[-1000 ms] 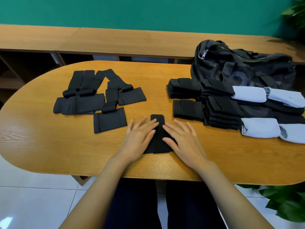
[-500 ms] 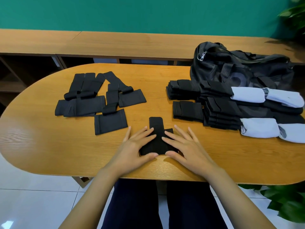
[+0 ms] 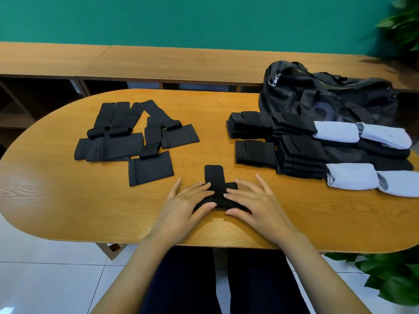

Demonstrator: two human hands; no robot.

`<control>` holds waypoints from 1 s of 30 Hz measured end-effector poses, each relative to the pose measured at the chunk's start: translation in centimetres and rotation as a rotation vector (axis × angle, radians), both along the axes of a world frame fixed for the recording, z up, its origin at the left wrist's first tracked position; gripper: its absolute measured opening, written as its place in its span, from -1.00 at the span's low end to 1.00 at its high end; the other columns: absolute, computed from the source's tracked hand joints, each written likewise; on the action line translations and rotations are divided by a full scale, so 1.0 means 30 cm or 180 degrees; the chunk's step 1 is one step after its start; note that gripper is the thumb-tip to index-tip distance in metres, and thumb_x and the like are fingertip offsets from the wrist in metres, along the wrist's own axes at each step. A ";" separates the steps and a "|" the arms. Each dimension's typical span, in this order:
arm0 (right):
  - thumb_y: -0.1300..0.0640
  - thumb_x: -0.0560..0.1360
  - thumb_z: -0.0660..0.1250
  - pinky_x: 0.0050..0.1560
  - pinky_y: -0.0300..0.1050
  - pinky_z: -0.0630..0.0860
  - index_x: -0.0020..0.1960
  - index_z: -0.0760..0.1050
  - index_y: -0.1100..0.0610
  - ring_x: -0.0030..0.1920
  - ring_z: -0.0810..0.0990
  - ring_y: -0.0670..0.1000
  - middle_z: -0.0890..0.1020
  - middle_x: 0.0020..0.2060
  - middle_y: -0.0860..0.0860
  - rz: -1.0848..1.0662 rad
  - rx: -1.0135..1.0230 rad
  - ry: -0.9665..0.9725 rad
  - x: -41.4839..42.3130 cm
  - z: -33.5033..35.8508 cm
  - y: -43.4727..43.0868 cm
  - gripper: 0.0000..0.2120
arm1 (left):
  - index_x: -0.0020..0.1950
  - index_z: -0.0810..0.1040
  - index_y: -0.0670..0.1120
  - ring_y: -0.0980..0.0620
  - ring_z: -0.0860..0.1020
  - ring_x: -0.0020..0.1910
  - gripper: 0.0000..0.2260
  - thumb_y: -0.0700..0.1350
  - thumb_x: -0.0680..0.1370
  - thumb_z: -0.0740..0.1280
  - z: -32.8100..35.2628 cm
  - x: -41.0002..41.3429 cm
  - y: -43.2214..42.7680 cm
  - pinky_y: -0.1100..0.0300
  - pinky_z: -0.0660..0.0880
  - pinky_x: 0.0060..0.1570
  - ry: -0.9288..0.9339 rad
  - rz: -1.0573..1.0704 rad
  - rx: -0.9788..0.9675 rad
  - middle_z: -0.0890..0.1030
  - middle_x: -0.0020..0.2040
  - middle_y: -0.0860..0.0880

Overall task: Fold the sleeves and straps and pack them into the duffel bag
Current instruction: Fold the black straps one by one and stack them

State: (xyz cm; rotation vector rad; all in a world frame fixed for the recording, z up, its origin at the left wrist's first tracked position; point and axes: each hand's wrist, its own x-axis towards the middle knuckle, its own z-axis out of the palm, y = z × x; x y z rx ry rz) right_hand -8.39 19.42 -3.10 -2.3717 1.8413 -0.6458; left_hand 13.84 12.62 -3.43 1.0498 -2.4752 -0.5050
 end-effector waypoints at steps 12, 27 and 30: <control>-0.32 0.49 0.09 0.39 -0.14 0.23 0.07 0.66 0.02 -0.06 0.46 -0.18 0.60 -0.18 -0.12 -0.0560 -0.0167 -0.0835 0.016 0.085 -0.078 -0.46 | -0.07 0.62 0.12 0.07 0.50 -0.03 -0.61 0.38 0.47 0.20 0.033 -0.039 -0.015 -0.03 0.34 0.24 0.0988 0.0738 0.0330 0.58 -0.17 0.16; -0.24 0.58 -0.03 0.36 -0.04 0.28 0.37 0.48 -0.04 0.32 0.38 -0.10 0.57 0.25 -0.14 -0.0655 -0.0007 -0.0189 0.042 0.043 -0.062 -0.47 | 0.46 0.37 0.05 0.13 0.19 0.48 -0.40 0.19 0.47 0.39 0.029 -0.027 -0.063 -0.02 0.07 0.50 0.0530 0.0688 0.0350 0.39 0.44 0.13; -0.26 0.60 -0.01 0.41 -0.10 0.13 0.42 0.42 -0.08 0.37 0.34 -0.13 0.53 0.30 -0.14 -0.0634 0.0266 -0.0153 0.044 0.029 -0.043 -0.48 | 0.47 0.37 0.09 0.19 0.05 0.54 -0.40 0.24 0.47 0.37 0.007 -0.004 -0.062 0.01 -0.20 0.54 0.0154 0.0327 0.0323 0.31 0.49 0.18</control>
